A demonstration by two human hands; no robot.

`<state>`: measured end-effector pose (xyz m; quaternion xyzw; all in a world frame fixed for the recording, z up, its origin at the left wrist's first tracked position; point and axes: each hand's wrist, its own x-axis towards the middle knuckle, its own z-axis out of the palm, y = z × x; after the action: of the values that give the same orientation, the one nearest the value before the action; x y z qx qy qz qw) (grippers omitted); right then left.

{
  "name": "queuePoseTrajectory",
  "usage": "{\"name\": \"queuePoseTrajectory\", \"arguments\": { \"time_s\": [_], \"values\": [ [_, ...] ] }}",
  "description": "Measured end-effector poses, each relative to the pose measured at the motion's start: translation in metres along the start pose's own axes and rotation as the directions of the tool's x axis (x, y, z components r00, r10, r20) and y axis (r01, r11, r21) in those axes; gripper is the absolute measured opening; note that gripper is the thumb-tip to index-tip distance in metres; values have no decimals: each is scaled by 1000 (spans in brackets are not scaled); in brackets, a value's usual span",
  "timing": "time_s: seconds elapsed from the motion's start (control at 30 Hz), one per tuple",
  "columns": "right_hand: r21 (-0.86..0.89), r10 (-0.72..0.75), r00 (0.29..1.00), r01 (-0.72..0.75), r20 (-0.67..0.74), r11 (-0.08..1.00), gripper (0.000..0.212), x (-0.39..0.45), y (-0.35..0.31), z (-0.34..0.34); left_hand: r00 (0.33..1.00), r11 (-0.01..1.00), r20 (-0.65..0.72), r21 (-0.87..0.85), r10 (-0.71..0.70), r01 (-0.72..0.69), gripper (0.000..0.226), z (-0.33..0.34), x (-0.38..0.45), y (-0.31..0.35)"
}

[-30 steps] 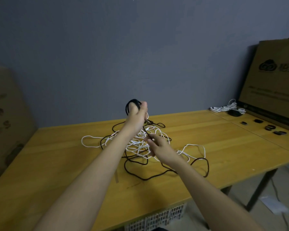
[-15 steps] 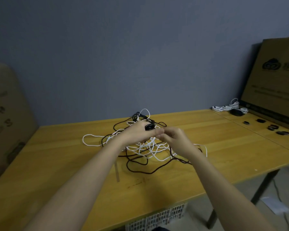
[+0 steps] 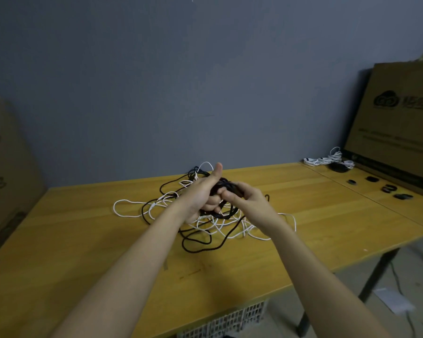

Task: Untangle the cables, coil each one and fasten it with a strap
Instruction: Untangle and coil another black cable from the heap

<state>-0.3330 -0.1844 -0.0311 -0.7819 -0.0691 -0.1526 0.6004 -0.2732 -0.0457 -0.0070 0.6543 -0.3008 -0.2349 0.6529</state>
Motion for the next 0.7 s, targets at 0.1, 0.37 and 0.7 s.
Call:
{"name": "queuePoseTrajectory", "arguments": {
  "time_s": [0.1, 0.37, 0.7],
  "values": [
    [61, 41, 999, -43, 26, 997, 14, -4, 8, -4, 999, 990, -51, 137, -6, 13, 51, -2, 4, -2],
    [135, 107, 989, -93, -99, 986, 6, -13, 13, 2, 996, 988, -88, 157, 1, 13, 49, -1, 14, -5],
    [105, 39, 986, -22, -160, 994, 21, -20, 6, 10, 994, 998, -91, 1, -66, 67, 44, 1, 20, 0]
  ]
}}
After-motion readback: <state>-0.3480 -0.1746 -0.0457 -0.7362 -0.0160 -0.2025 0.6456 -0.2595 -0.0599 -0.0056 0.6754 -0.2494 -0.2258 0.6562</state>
